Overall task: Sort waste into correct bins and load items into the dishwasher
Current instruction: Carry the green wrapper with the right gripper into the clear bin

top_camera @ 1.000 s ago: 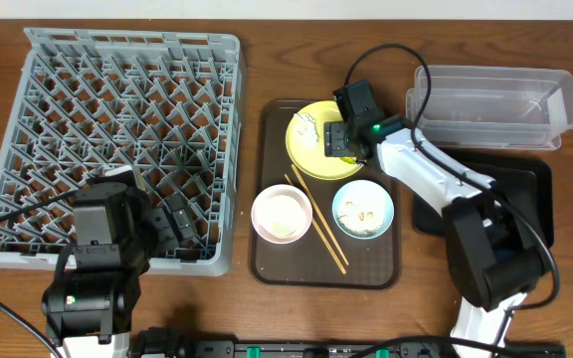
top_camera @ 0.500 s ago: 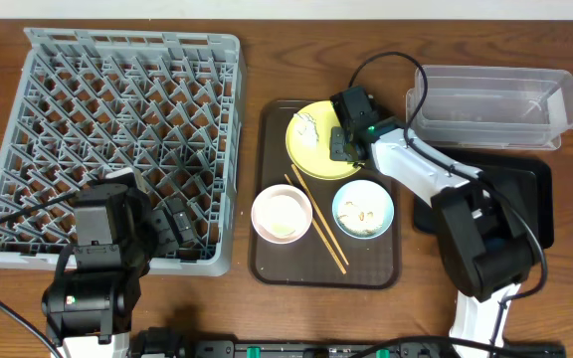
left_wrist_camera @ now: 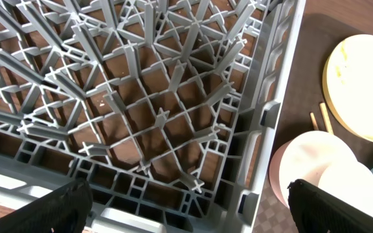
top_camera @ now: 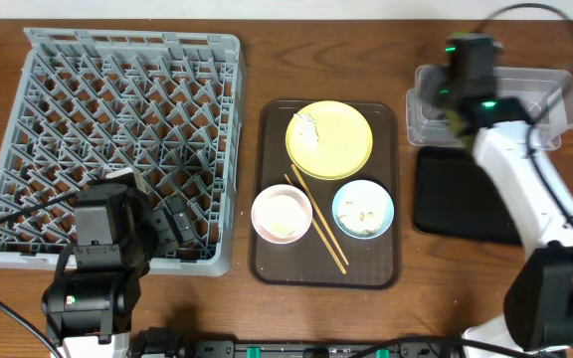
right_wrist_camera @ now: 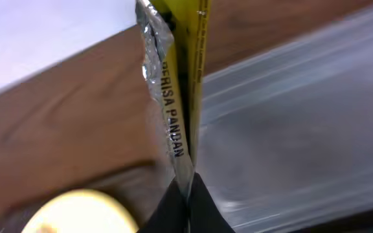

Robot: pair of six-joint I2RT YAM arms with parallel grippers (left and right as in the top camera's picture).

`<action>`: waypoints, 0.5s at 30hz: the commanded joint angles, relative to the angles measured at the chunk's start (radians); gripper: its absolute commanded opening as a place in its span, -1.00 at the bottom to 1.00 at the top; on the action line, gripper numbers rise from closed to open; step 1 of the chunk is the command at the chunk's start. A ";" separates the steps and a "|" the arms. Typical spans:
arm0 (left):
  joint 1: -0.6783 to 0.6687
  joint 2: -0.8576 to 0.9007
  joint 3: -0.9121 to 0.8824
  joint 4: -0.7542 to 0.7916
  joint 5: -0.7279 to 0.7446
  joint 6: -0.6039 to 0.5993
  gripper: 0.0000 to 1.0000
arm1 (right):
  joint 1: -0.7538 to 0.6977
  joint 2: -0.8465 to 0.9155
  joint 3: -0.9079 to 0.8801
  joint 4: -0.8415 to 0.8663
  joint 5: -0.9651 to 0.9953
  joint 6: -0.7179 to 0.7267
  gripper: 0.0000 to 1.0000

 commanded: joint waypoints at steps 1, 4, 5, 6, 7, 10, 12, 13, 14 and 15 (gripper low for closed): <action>0.006 -0.001 0.019 -0.003 -0.009 -0.002 0.96 | -0.076 0.027 -0.001 -0.012 -0.016 0.082 -0.83; 0.006 -0.001 0.019 -0.003 -0.009 -0.002 0.95 | -0.121 0.046 -0.001 -0.010 -0.053 0.082 -0.51; 0.006 -0.001 0.019 -0.003 -0.009 -0.002 0.96 | -0.129 0.048 -0.001 -0.008 -0.056 0.082 -0.27; 0.006 -0.001 0.019 -0.003 -0.008 -0.002 0.96 | -0.135 0.049 -0.001 -0.003 -0.059 0.082 0.03; 0.006 -0.001 0.019 -0.003 -0.008 -0.002 0.96 | -0.140 0.049 -0.001 0.007 -0.059 0.082 0.28; 0.006 -0.001 0.019 -0.003 -0.008 -0.002 0.96 | -0.145 0.040 -0.001 0.049 -0.129 0.029 0.60; 0.006 -0.001 0.019 -0.003 -0.009 -0.002 0.96 | -0.142 0.026 -0.001 0.068 -0.240 -0.021 0.62; 0.006 -0.001 0.019 -0.003 -0.009 -0.002 0.96 | -0.137 0.021 -0.001 0.074 -0.298 -0.032 0.62; 0.006 -0.001 0.019 -0.003 -0.008 -0.002 0.96 | -0.128 0.016 -0.001 0.081 -0.357 -0.060 0.62; 0.006 -0.001 0.019 -0.003 -0.009 -0.002 0.96 | -0.112 0.012 -0.001 0.084 -0.416 -0.097 0.62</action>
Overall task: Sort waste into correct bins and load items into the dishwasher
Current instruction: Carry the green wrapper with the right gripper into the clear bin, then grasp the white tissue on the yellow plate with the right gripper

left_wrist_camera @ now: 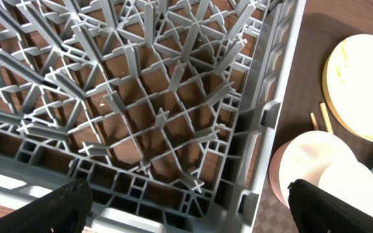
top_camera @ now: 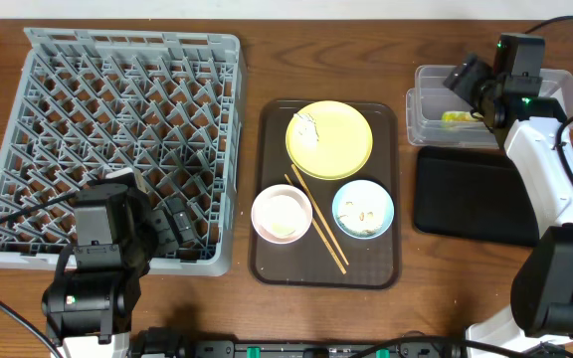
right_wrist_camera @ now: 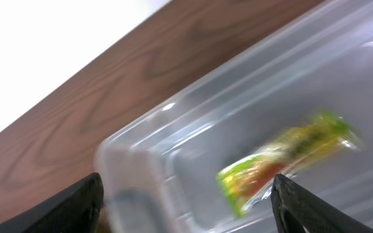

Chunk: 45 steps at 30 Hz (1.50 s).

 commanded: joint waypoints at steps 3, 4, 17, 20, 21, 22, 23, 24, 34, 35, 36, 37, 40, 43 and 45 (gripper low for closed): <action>0.006 -0.001 0.019 -0.003 -0.009 -0.002 0.96 | 0.090 -0.032 0.000 0.006 -0.301 -0.216 0.65; 0.006 -0.001 0.019 -0.003 -0.009 -0.002 0.96 | 0.120 -0.028 0.000 0.002 -0.311 -0.278 0.66; 0.006 -0.001 0.019 -0.004 -0.009 -0.002 0.96 | 0.475 0.146 0.000 0.075 -0.074 -0.470 0.74; 0.006 -0.001 0.019 -0.007 -0.009 -0.002 0.96 | 0.517 0.199 0.000 0.106 -0.069 -0.463 0.60; 0.006 -0.001 0.019 -0.007 -0.009 -0.002 0.96 | 0.526 0.214 0.000 0.114 -0.064 -0.460 0.55; 0.006 -0.001 0.019 -0.008 -0.009 -0.002 0.96 | 0.537 0.231 0.000 0.122 -0.040 -0.436 0.54; 0.006 -0.001 0.019 -0.010 -0.009 -0.002 0.96 | 0.546 0.246 0.000 0.125 -0.013 -0.411 0.54; 0.006 -0.001 0.019 -0.011 -0.009 -0.002 0.96 | 0.554 0.260 0.000 0.126 0.008 -0.390 0.53; 0.006 -0.001 0.019 -0.011 -0.009 -0.002 0.96 | 0.582 0.353 0.000 0.145 0.019 -0.280 0.06; 0.006 -0.001 0.019 -0.011 -0.009 -0.002 0.96 | 0.581 0.354 0.000 0.145 0.019 -0.278 -0.07; 0.006 -0.001 0.019 -0.012 -0.008 -0.002 0.96 | 0.581 0.354 0.000 0.145 0.019 -0.280 -0.22; 0.006 -0.001 0.019 -0.014 -0.008 -0.002 0.96 | 0.581 0.349 0.001 0.145 0.019 -0.280 -0.35; 0.006 -0.001 0.019 -0.015 -0.009 -0.002 0.96 | 0.574 0.327 0.001 0.143 0.019 -0.279 -0.74; 0.006 -0.001 0.019 -0.015 -0.009 -0.002 0.96 | 0.558 0.278 0.002 0.134 0.036 -0.279 -0.98; 0.006 -0.001 0.019 -0.018 -0.009 -0.002 0.96 | 0.541 0.232 0.002 0.109 0.078 -0.279 -0.98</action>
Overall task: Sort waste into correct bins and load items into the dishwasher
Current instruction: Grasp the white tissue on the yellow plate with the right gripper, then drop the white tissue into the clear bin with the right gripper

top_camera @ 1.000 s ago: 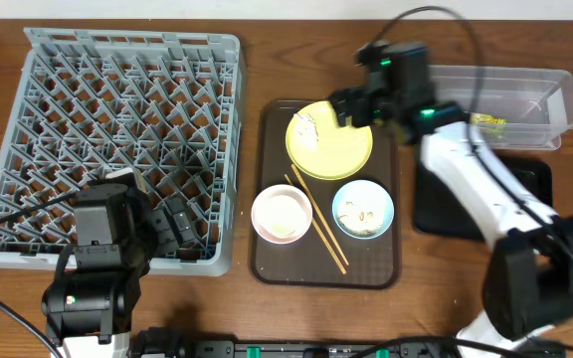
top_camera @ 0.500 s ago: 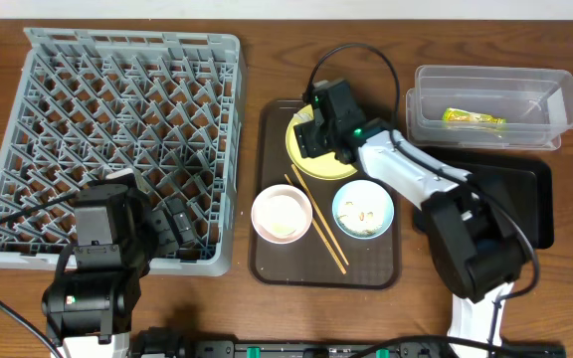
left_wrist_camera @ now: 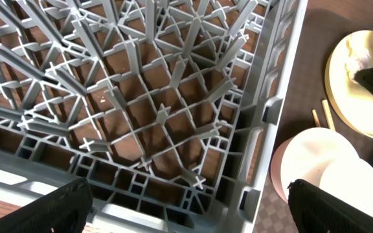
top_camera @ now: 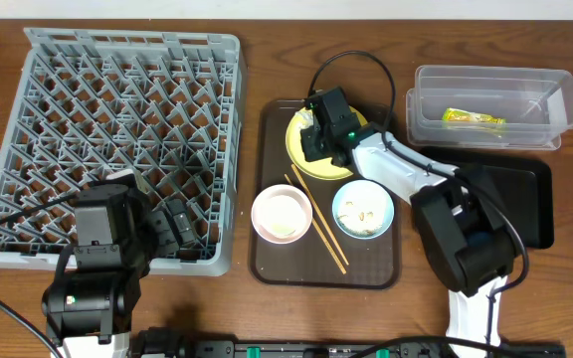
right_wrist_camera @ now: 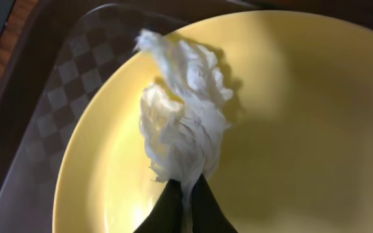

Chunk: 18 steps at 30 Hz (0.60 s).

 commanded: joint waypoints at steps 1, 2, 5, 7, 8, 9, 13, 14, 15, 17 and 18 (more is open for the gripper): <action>0.006 -0.001 0.019 -0.006 -0.008 -0.002 0.96 | -0.037 -0.122 0.003 -0.029 0.086 0.005 -0.97; 0.006 -0.001 0.019 -0.006 -0.008 -0.002 0.96 | -0.047 -0.151 0.003 -0.047 0.118 0.005 -0.98; 0.006 -0.001 0.019 -0.005 -0.008 -0.002 0.96 | -0.094 -0.245 0.003 -0.094 0.212 0.005 -0.98; 0.006 -0.001 0.019 -0.005 -0.008 -0.002 0.96 | -0.135 -0.299 0.003 -0.119 0.267 0.007 -0.98; 0.006 -0.001 0.019 -0.005 -0.008 -0.002 0.96 | -0.163 -0.325 0.003 -0.131 0.298 0.021 -0.97; 0.006 -0.001 0.019 -0.005 -0.008 -0.002 0.96 | -0.189 -0.346 0.003 -0.143 0.322 0.037 -0.93; 0.006 -0.001 0.019 -0.005 -0.008 -0.002 0.96 | -0.302 -0.378 0.003 -0.194 0.357 0.129 -0.85; 0.006 -0.001 0.019 -0.005 -0.008 -0.002 0.96 | -0.336 -0.377 0.002 -0.212 0.356 0.168 -0.83; 0.006 -0.001 0.019 -0.005 -0.008 -0.002 0.96 | -0.367 -0.370 0.002 -0.232 0.354 0.209 -0.83; 0.006 -0.001 0.019 -0.005 -0.008 -0.002 0.96 | -0.419 -0.354 0.002 -0.253 0.330 0.259 -0.83; 0.006 -0.001 0.019 -0.005 -0.008 -0.002 0.96 | -0.446 -0.343 0.002 -0.255 0.299 0.266 -0.83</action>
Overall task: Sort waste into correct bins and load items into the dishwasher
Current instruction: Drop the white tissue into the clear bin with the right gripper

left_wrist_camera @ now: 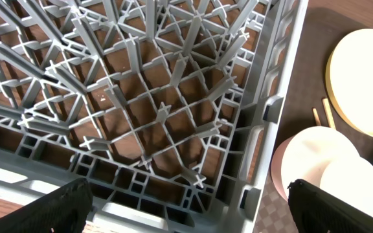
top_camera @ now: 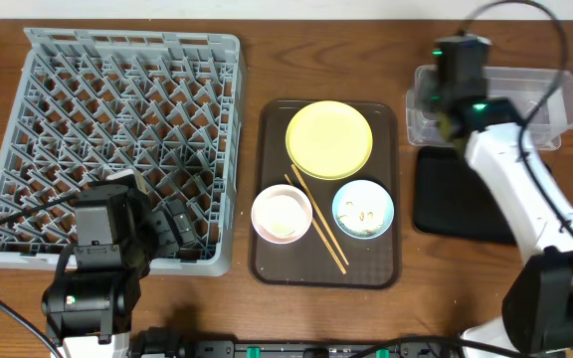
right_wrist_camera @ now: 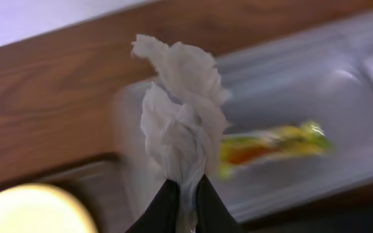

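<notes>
My right gripper point(right_wrist_camera: 184, 189) is shut on a crumpled white tissue point(right_wrist_camera: 180, 116), held over the left end of the clear plastic bin point(top_camera: 525, 85). A yellow-green wrapper point(right_wrist_camera: 271, 145) lies inside that bin. On the brown tray point(top_camera: 267, 264) are a bare yellow plate point(top_camera: 329, 138), a pink bowl point(top_camera: 283, 215), a blue bowl point(top_camera: 363, 209) with scraps and a pair of chopsticks point(top_camera: 316, 219). My left gripper point(left_wrist_camera: 190, 217) is open over the near right corner of the grey dish rack point(top_camera: 117, 139), holding nothing.
A black flat bin point(top_camera: 466, 199) lies just in front of the clear bin, under my right arm. The rack's right wall point(left_wrist_camera: 264, 123) stands close to the tray's left edge. Brown wooden tabletop surrounds everything.
My right gripper was shut on the tissue on the yellow plate. Now it holds the tissue at the clear bin's left end, and the plate is bare. The left arm has not moved.
First my right gripper held a yellow wrapper above the clear bin. Then it was open and the wrapper lay in the bin. Later it was shut on the tissue on the plate, and now holds that tissue at the bin. The left gripper stayed open over the rack.
</notes>
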Robot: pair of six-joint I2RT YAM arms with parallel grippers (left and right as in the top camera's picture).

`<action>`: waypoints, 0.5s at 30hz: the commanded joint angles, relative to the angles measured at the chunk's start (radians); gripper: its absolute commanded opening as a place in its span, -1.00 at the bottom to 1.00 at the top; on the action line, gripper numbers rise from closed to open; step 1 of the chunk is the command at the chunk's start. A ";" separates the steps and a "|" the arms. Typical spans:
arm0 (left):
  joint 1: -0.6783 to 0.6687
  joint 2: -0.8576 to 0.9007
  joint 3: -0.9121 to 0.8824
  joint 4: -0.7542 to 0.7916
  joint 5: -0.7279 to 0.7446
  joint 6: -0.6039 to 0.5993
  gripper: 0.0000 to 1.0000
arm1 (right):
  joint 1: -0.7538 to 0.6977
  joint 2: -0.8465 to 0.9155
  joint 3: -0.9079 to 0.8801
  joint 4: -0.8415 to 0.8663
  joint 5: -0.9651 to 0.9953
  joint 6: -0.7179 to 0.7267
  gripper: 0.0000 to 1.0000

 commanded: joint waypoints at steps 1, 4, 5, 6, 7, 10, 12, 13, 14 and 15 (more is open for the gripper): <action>0.006 -0.001 0.019 -0.001 -0.008 -0.002 0.96 | -0.074 0.040 -0.001 -0.006 -0.041 0.106 -0.73; 0.006 -0.001 0.019 -0.001 -0.008 -0.002 0.96 | -0.133 0.053 -0.001 -0.005 -0.123 0.106 -0.53; 0.006 -0.001 0.019 -0.001 -0.008 -0.002 0.96 | -0.148 0.052 0.000 -0.004 -0.143 0.106 -0.44; 0.006 -0.001 0.019 -0.001 -0.008 -0.002 0.96 | -0.165 0.044 0.000 -0.001 -0.163 0.102 -0.35; 0.006 -0.001 0.019 -0.001 -0.008 -0.002 0.96 | -0.175 0.036 0.000 0.002 -0.178 0.097 -0.24; 0.006 -0.001 0.019 0.000 -0.008 -0.002 0.96 | -0.209 -0.020 0.001 0.004 -0.275 0.052 0.21; 0.006 -0.001 0.019 0.003 -0.008 -0.002 0.96 | -0.225 -0.070 0.001 -0.009 -0.391 -0.026 0.25; 0.006 -0.001 0.019 0.007 -0.008 -0.002 0.96 | -0.227 -0.099 0.001 -0.023 -0.454 -0.074 0.25; 0.006 -0.001 0.019 0.009 -0.008 -0.002 0.96 | -0.227 -0.126 0.001 -0.046 -0.497 -0.113 0.26; 0.006 -0.001 0.019 0.011 -0.008 -0.002 0.96 | -0.224 -0.150 0.001 -0.080 -0.528 -0.144 0.29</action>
